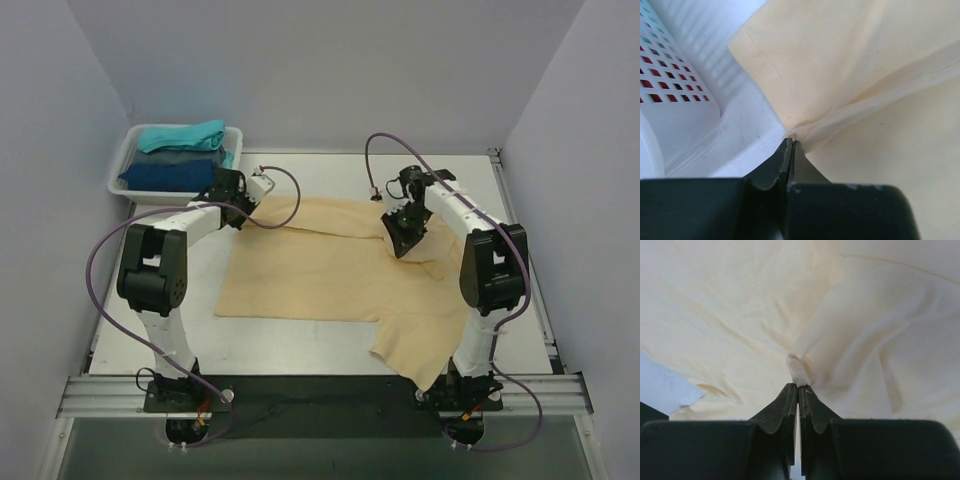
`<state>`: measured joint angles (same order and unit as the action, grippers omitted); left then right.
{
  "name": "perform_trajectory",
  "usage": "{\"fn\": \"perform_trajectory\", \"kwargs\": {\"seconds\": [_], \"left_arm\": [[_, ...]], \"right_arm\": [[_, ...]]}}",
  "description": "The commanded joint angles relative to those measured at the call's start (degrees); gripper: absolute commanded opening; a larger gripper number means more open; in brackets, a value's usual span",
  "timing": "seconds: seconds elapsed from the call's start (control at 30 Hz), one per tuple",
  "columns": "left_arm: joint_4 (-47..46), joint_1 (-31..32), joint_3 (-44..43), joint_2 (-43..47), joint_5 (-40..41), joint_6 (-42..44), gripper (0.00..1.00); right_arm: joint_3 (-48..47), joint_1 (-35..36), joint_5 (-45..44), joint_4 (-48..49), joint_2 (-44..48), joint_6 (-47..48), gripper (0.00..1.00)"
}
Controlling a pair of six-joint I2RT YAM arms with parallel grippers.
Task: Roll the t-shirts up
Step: Fold the T-shirt at the center of the board.
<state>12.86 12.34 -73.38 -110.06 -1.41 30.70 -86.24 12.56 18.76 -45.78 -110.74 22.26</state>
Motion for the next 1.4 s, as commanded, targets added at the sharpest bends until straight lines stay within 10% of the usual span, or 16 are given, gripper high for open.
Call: {"fn": "perform_trajectory", "kwargs": {"seconds": [0.0, 0.1, 0.47, 0.9, 1.37], "left_arm": [[-4.86, -0.91, -0.35, 2.48, 0.53, 2.17, 0.0], [-4.69, -1.09, -0.88, 2.22, 0.97, 2.88, 0.03], [0.49, -2.85, -9.84, 2.22, -1.39, -0.02, 0.28], [7.44, -0.21, -23.11, -12.28, 0.09, -5.3, 0.24], [4.98, 2.87, -24.08, -22.38, 14.14, 2.61, 0.18]], "right_arm": [[1.95, 4.04, 3.21, -3.79, 3.52, -2.39, 0.07], [0.73, 5.63, 5.91, -4.66, 2.72, -3.54, 0.24], [-11.67, -0.58, 10.95, -6.78, 0.35, -4.87, 0.27], [-26.25, -18.08, -6.71, -6.6, -17.13, 4.1, 0.27], [-43.22, -19.06, -21.56, -1.34, -34.53, 21.14, 0.26]]}}
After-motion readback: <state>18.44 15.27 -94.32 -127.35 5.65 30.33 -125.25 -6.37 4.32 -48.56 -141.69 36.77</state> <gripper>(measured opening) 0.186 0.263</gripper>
